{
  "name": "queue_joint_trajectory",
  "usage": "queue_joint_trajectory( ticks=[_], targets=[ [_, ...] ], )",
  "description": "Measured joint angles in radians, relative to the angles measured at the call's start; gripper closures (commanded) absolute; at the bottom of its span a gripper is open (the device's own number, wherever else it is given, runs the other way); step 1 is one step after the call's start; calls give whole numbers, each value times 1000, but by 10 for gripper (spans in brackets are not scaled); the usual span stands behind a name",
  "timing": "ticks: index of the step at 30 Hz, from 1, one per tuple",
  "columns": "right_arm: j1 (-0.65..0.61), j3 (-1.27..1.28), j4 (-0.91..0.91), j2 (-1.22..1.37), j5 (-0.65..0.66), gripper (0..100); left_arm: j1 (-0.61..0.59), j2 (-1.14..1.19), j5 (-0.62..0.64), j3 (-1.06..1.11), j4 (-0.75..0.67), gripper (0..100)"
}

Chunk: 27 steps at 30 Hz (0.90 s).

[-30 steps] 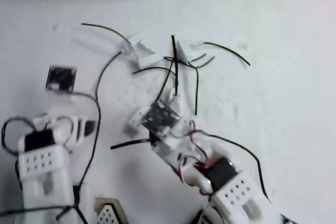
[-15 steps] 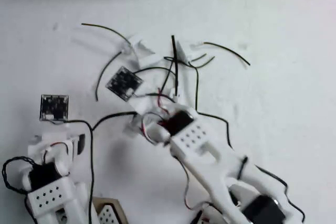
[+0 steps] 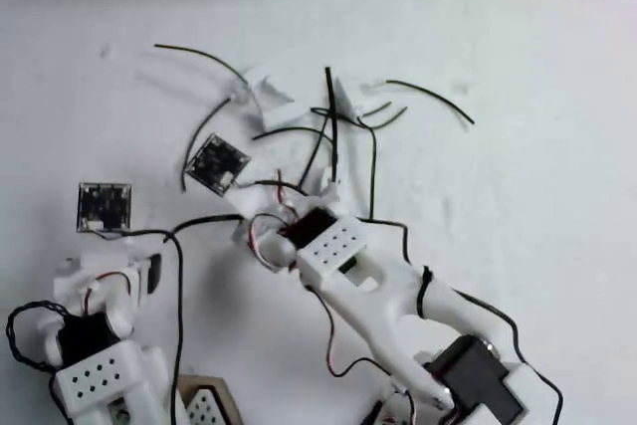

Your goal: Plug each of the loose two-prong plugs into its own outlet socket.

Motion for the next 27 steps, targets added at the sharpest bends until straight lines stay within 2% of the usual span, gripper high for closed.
queue_joint_trajectory(
  ticks=[8,18,27],
  targets=[
    [-3,-9,-9,21,0,981,0,-3,0,0,0,699],
    [-3,-6,61,-17,0,981,0,-3,0,0,0,699],
    [-26,-6,-26,20,-38,981,-6,-3,0,0,0,699]
  ],
)
